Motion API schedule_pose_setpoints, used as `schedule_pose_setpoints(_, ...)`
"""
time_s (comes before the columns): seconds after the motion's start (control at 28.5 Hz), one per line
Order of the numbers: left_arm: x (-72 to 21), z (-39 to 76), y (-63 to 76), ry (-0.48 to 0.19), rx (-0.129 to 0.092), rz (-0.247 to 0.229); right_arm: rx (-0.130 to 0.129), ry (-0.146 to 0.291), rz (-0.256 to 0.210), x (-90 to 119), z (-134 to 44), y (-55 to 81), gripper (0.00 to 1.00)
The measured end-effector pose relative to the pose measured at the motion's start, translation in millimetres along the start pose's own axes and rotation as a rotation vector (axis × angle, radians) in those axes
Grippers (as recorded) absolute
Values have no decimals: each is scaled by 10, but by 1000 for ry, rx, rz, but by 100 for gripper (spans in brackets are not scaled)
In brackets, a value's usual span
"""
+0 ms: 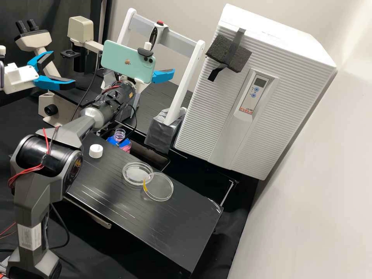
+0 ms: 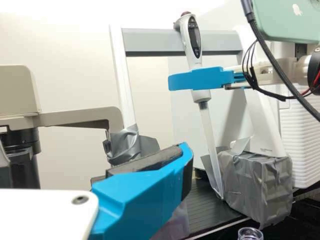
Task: Use the pipette
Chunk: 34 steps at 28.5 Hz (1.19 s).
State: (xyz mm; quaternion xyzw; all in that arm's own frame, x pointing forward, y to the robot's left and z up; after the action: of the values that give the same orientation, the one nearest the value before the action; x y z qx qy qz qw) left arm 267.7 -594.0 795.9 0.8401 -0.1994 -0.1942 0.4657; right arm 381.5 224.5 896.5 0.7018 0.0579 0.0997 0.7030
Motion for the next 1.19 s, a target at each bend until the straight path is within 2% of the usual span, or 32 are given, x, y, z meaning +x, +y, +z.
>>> schedule_pose_setpoints(0.32,0,-5,1,2,-2,0,2,11,12,11,-38,39,0)
schedule_pose_setpoints(0.49,-2,-23,4,8,-17,1,2,11,12,11,-38,39,0)
schedule_pose_setpoints(1.19,-4,-47,9,16,-18,3,4,19,4,7,-70,10,0)
